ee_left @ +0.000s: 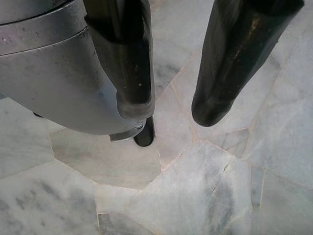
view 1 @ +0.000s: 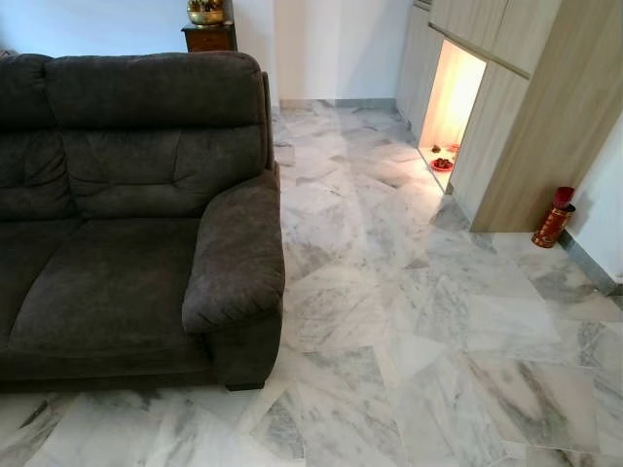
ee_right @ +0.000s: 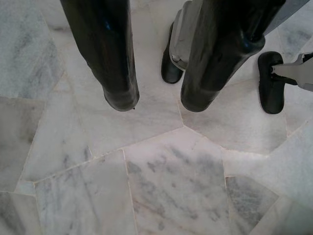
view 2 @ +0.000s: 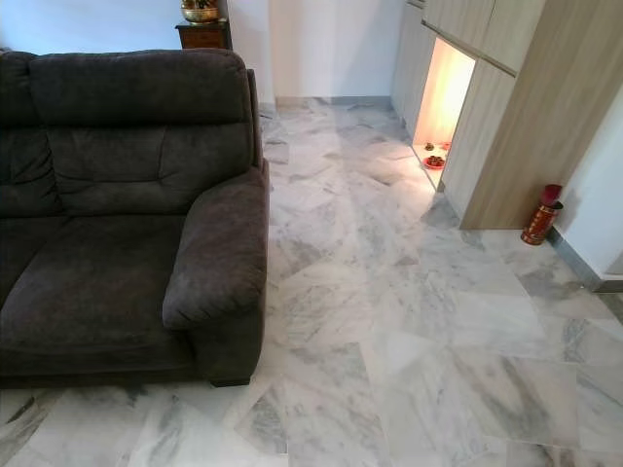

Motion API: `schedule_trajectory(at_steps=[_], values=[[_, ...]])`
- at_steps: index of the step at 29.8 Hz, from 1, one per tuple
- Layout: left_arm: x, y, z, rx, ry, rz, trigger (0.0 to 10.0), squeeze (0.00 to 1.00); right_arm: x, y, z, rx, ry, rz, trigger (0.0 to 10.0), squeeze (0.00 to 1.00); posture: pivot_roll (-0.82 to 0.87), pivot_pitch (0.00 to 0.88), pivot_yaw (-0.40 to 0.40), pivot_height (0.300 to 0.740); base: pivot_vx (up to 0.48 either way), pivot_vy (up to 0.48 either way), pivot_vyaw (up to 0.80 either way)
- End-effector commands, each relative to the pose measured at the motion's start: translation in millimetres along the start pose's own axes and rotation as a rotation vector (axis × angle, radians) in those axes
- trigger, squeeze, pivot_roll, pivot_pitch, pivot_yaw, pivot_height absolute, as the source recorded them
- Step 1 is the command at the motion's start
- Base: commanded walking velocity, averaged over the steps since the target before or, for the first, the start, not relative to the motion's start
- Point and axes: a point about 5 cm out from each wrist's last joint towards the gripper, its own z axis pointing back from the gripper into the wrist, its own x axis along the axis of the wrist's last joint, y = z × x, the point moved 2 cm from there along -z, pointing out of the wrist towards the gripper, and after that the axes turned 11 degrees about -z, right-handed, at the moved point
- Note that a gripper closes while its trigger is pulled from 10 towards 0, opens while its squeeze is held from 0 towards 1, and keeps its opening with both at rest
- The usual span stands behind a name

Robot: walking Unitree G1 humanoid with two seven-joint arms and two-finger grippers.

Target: Move the pillow to the sofa from floor

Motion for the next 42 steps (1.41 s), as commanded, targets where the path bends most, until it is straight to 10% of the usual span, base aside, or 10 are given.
schedule_trajectory(at_steps=[1,29,42], values=[[51.8,21.7,-8.4,0.017,-0.062,-0.252,10.0,0.0,18.3,11.2,-4.0,-0.02,-0.084,-0.316,10.0,0.0,-0.06,0.016,0.076,0.74,0.0,0.0,0.0],[51.7,21.9,-8.3,0.017,-0.062,-0.254,10.0,0.0,18.1,10.5,-3.9,-0.026,-0.087,-0.316,10.0,0.0,-0.07,0.012,0.079,0.74,0.0,0.0,0.0],[54.7,24.0,-7.6,0.025,-0.079,-0.381,10.0,0.0,17.8,6.5,-3.0,-0.086,-0.101,-0.219,10.0,0.0,-0.05,0.0,0.078,0.74,0.0,0.0,0.0]])
